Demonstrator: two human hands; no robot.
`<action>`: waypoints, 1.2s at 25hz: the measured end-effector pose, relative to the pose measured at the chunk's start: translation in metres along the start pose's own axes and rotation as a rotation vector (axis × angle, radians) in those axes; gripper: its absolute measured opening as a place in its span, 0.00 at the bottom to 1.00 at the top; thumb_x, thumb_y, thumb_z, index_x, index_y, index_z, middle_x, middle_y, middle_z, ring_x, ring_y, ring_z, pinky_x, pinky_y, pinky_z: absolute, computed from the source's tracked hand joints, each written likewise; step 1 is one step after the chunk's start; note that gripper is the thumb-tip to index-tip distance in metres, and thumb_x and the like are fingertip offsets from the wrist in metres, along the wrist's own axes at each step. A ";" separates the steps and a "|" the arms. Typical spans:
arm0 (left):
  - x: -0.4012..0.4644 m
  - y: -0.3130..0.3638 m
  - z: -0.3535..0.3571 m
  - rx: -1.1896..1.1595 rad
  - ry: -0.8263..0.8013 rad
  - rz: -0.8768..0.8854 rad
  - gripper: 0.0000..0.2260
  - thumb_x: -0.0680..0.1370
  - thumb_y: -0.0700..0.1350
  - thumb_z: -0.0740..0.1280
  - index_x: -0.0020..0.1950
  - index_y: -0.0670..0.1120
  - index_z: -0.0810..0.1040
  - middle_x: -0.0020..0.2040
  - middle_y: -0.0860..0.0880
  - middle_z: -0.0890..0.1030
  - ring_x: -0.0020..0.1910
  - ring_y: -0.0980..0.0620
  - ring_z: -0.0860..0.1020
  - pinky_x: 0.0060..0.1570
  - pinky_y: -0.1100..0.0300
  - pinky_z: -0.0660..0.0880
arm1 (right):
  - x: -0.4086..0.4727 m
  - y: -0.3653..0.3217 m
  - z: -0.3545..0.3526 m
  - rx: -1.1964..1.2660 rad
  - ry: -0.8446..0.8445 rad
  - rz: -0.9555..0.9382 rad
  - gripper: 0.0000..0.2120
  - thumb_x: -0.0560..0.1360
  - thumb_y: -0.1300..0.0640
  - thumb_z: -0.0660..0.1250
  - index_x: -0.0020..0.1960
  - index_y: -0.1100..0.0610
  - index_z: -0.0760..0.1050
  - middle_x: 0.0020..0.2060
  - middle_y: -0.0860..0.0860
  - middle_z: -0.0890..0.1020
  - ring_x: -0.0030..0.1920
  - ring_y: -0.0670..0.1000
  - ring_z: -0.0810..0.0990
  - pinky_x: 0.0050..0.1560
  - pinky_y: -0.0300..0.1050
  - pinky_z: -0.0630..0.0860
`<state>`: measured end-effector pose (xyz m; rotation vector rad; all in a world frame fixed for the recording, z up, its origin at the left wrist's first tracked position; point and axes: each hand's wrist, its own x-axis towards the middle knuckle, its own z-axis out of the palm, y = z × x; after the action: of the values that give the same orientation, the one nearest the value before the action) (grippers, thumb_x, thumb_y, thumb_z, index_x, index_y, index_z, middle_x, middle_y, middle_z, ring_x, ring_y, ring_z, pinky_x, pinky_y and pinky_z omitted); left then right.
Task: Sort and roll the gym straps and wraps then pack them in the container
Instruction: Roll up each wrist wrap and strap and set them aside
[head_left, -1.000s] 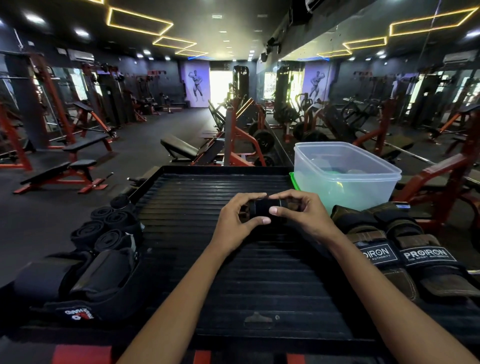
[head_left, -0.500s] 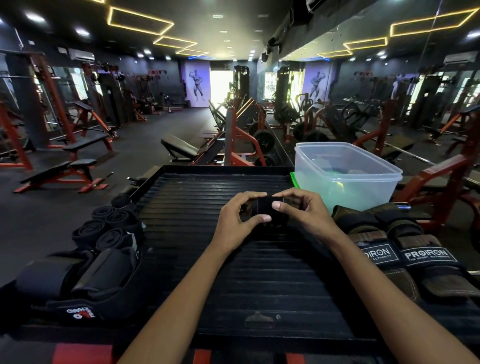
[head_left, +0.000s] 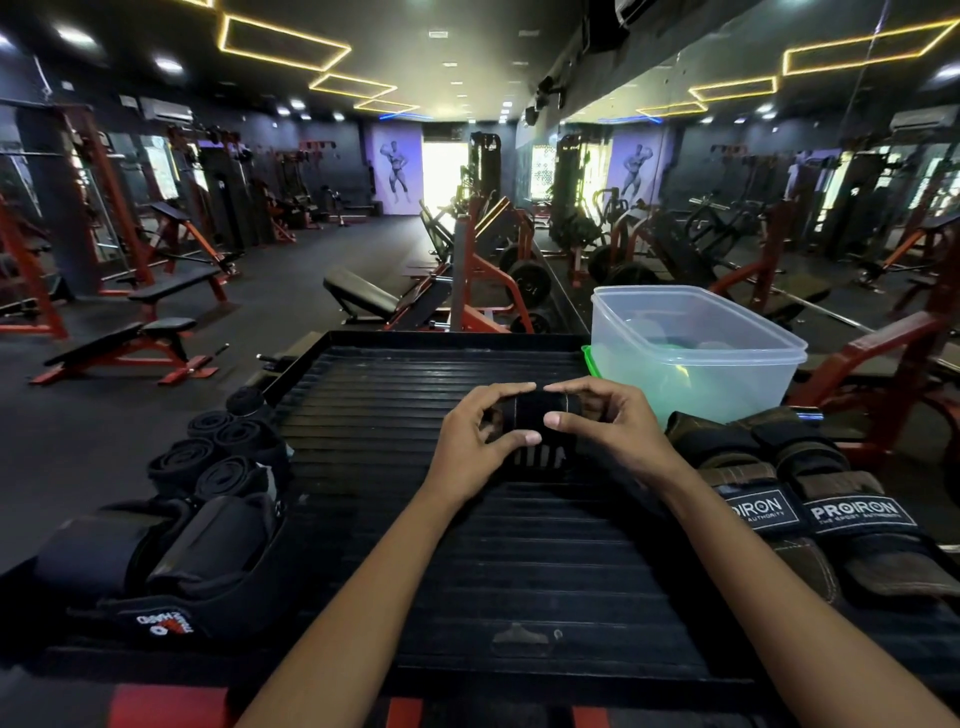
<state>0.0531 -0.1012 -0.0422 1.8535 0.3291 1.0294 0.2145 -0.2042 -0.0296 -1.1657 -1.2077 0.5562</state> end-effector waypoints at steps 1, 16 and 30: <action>0.000 0.001 0.000 -0.004 0.010 0.006 0.20 0.70 0.36 0.75 0.58 0.52 0.80 0.57 0.51 0.80 0.56 0.61 0.78 0.54 0.68 0.74 | 0.000 0.000 0.001 0.001 -0.003 0.000 0.16 0.67 0.61 0.76 0.54 0.58 0.81 0.48 0.57 0.85 0.49 0.57 0.83 0.50 0.55 0.79; 0.003 0.001 -0.003 0.011 0.080 0.001 0.17 0.70 0.38 0.75 0.58 0.47 0.81 0.55 0.50 0.82 0.54 0.58 0.80 0.53 0.66 0.76 | 0.000 -0.002 0.002 -0.017 -0.025 -0.071 0.21 0.65 0.60 0.77 0.57 0.57 0.80 0.52 0.58 0.83 0.55 0.62 0.81 0.60 0.57 0.77; 0.001 0.008 -0.001 -0.072 0.001 0.003 0.23 0.69 0.35 0.76 0.60 0.53 0.78 0.58 0.53 0.81 0.57 0.58 0.79 0.56 0.62 0.76 | -0.002 -0.008 0.001 -0.016 0.014 -0.027 0.16 0.66 0.58 0.76 0.53 0.61 0.81 0.47 0.57 0.85 0.51 0.58 0.84 0.55 0.56 0.79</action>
<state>0.0513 -0.1036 -0.0347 1.7896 0.2867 1.0318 0.2112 -0.2091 -0.0231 -1.1639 -1.2157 0.5181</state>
